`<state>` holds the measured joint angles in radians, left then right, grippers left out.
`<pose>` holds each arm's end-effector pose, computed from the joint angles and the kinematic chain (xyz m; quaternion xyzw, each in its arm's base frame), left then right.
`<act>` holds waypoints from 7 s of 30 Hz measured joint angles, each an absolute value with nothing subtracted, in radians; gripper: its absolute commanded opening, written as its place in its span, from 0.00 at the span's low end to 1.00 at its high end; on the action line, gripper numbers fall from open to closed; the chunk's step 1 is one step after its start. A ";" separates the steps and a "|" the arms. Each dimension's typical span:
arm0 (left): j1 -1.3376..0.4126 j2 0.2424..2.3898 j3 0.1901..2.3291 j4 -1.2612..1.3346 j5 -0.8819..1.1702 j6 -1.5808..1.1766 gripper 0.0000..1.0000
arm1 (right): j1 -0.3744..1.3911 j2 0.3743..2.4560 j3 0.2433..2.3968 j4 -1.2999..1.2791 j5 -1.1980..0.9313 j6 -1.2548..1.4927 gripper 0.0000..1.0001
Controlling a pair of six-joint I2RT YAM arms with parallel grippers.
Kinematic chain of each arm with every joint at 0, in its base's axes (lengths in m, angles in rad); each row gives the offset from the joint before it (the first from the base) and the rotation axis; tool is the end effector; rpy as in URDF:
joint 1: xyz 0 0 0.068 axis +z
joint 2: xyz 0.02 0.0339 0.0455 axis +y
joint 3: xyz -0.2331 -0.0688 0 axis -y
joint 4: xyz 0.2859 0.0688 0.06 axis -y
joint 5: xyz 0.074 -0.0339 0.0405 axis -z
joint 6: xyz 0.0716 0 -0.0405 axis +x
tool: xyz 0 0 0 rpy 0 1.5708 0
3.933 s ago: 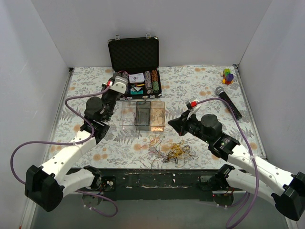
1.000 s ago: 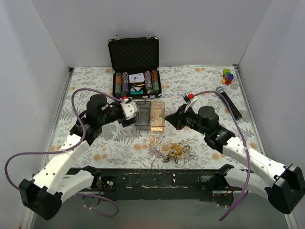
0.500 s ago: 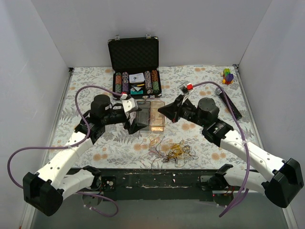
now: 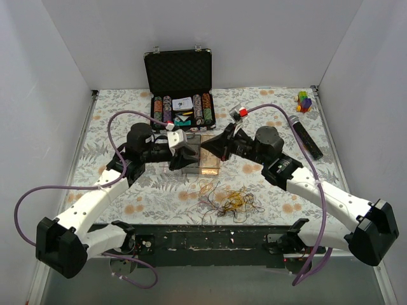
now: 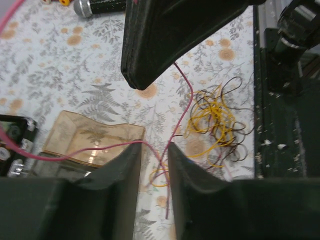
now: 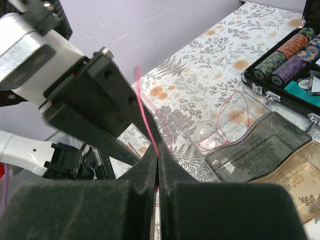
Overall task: Untangle the cables
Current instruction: Place the cable in the bin.
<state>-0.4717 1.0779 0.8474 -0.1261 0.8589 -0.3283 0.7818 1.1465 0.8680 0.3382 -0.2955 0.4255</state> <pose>0.2559 -0.1914 0.2698 0.2904 0.7278 -0.5170 0.3446 0.2391 0.2668 0.3135 -0.2256 0.6485 0.4918 0.5354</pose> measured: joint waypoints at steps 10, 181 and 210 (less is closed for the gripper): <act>-0.476 1.106 0.895 -0.199 0.862 -0.245 0.00 | 0.787 1.163 0.902 0.377 -0.294 0.441 0.01; -0.477 0.915 0.954 0.196 0.000 0.078 0.00 | 0.645 1.021 0.669 0.441 -0.369 0.542 0.72; -0.460 0.966 0.780 0.252 -0.122 -0.160 0.00 | 0.610 1.008 0.617 0.435 -0.374 0.544 0.68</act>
